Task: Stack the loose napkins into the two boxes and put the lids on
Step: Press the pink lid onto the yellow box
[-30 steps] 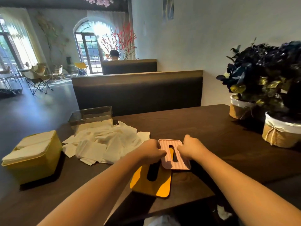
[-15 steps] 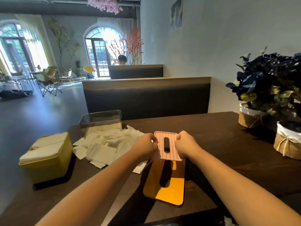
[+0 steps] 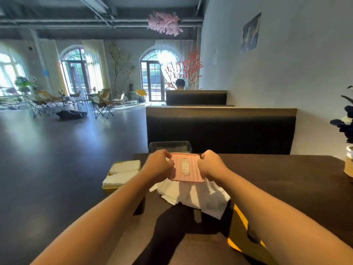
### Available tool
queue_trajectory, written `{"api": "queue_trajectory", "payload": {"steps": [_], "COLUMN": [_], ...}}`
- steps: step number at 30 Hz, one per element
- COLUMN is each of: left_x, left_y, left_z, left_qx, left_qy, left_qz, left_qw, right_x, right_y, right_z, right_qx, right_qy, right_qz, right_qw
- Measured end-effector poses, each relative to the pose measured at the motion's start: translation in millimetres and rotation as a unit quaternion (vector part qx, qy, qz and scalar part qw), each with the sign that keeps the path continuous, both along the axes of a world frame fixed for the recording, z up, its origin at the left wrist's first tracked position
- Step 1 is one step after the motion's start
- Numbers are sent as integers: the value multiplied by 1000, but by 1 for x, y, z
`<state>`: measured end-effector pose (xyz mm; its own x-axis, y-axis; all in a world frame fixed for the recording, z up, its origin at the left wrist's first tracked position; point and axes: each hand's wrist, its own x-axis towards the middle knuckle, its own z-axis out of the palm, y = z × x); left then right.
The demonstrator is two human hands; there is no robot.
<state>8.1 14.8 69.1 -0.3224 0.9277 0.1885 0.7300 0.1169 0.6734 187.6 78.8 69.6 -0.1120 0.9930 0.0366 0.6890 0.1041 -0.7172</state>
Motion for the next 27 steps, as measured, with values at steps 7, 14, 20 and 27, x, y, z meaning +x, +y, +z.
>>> {"api": "queue_trajectory", "payload": {"steps": [7, 14, 20, 27], "left_x": [-101, -172, -196, -198], "left_y": [-38, -57, -54, -42], "left_z": [-2, -19, -43, -56], "left_qx": [10, 22, -1, -2], "left_qy": [21, 22, 26, 20], "left_qz": [65, 118, 134, 133], "left_qw": [998, 993, 991, 991], "right_x": [-110, -186, -213, -218], "right_y": [-15, -25, -24, -11], "right_z": [2, -13, -29, -39], "right_qx": [15, 14, 24, 40], "right_qy": [-43, -24, -65, -66], "right_qz": [81, 115, 132, 120], "right_qw": [996, 993, 989, 990]}}
